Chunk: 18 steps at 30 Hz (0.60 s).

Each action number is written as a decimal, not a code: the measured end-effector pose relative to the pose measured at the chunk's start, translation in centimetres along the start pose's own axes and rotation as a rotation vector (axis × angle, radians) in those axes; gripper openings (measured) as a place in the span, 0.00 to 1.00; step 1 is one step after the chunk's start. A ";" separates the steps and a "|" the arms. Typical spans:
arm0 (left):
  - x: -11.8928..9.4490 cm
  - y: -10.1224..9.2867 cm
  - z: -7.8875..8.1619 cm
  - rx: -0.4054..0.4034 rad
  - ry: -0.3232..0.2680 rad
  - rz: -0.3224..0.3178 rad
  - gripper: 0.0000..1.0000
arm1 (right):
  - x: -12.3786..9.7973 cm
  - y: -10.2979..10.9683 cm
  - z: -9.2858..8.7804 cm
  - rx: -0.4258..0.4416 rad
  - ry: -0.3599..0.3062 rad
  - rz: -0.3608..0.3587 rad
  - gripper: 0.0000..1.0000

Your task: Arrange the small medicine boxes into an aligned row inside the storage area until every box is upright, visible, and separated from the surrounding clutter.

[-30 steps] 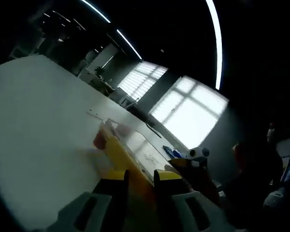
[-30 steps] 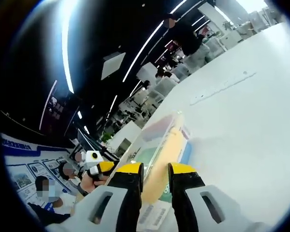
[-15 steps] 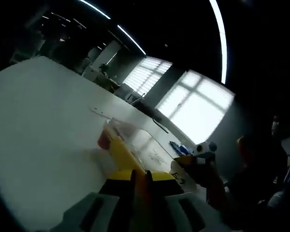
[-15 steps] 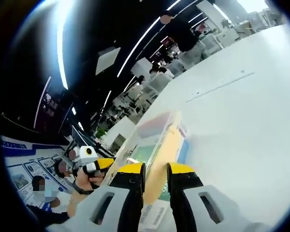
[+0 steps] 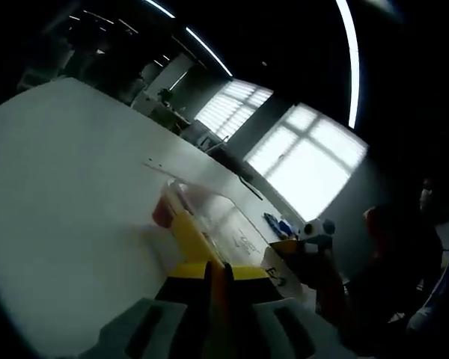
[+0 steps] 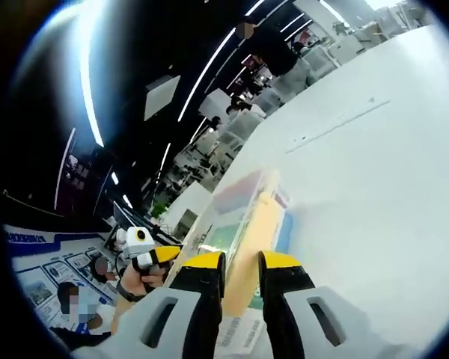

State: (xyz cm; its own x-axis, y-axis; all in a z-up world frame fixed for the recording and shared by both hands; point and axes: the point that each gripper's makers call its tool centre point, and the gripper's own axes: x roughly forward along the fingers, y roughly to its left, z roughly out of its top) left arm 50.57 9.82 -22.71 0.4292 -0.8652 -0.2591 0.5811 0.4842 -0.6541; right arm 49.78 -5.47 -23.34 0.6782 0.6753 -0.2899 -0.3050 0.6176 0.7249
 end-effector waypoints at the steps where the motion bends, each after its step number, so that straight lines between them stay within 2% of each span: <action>1: 0.0 0.0 0.0 -0.004 -0.003 -0.002 0.06 | 0.5 -0.7 0.5 0.004 0.001 -0.004 0.18; 4: 0.2 0.0 0.1 -0.013 -0.016 -0.001 0.06 | 1.0 -1.0 0.7 0.036 0.007 -0.002 0.21; 6: 0.3 0.1 0.2 -0.027 -0.025 -0.006 0.06 | 0.9 -0.5 0.5 0.026 -0.004 -0.012 0.21; 11: 0.5 -0.1 0.3 -0.037 -0.024 -0.011 0.06 | 0.9 -1.4 1.6 0.027 -0.008 -0.036 0.21; 15: 0.5 -0.2 0.2 -0.041 -0.013 -0.007 0.07 | 0.7 -0.5 0.6 0.041 -0.014 -0.039 0.21; 18: 0.7 0.5 0.7 -0.092 -0.033 -0.028 0.08 | 0.5 -0.3 0.3 0.049 -0.020 -0.043 0.21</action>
State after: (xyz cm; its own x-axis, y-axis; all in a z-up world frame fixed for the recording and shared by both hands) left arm 51.61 9.52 -22.71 0.4370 -0.8727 -0.2177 0.5275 0.4447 -0.7239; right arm 50.43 -5.39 -23.54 0.7035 0.6401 -0.3088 -0.2427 0.6247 0.7422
